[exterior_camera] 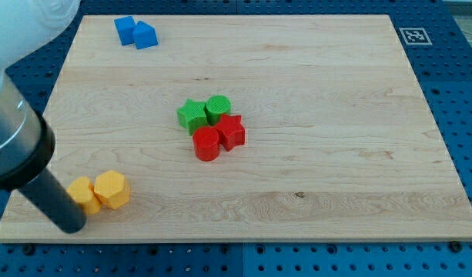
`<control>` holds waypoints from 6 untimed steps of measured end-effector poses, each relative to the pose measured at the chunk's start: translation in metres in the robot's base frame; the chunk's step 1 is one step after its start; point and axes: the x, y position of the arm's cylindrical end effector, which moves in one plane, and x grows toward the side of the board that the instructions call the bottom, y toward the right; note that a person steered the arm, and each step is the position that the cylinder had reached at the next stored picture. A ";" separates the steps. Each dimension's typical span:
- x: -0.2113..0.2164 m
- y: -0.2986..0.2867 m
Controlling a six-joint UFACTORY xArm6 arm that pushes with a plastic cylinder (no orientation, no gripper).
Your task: Put the yellow hexagon to the right of the yellow heart
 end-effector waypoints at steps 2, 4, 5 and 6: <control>-0.028 0.000; 0.008 0.022; -0.023 0.053; -0.027 0.053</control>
